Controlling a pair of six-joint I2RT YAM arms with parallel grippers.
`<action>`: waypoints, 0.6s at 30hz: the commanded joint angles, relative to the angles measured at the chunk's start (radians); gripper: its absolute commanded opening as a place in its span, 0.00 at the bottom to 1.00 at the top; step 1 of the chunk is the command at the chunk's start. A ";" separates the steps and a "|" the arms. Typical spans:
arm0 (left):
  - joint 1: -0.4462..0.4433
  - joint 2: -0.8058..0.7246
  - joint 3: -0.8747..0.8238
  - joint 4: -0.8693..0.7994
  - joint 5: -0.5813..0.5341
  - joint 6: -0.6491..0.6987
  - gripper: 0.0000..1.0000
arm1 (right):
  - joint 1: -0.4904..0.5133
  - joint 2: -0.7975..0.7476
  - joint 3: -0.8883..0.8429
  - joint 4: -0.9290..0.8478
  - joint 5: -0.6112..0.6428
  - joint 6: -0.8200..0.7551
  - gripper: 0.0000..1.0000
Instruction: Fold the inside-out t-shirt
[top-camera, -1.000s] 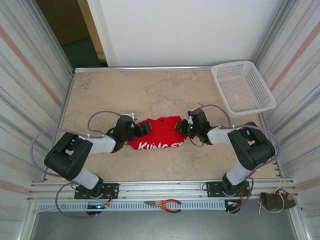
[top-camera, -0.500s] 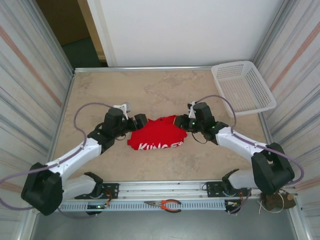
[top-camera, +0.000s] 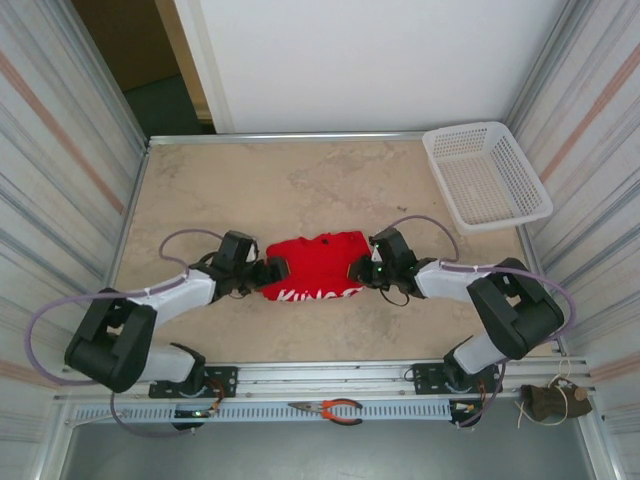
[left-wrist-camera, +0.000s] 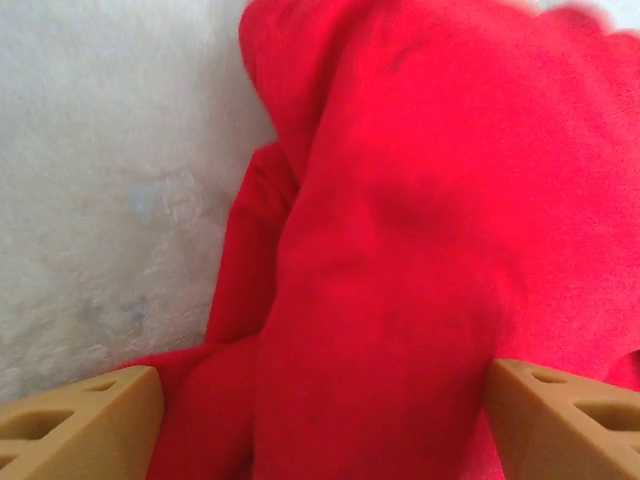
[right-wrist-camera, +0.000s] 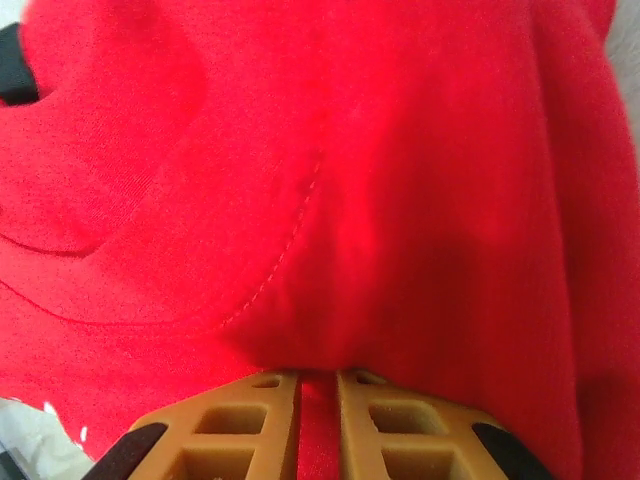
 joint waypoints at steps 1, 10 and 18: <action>0.001 0.051 -0.029 0.054 0.053 -0.010 0.84 | 0.004 -0.018 -0.021 -0.001 0.027 0.026 0.16; 0.001 0.152 -0.009 0.165 0.064 -0.037 0.21 | -0.029 -0.242 0.131 -0.220 0.003 -0.029 0.33; 0.152 0.242 0.250 -0.187 -0.017 0.189 0.00 | -0.115 -0.482 0.237 -0.473 0.002 -0.082 0.49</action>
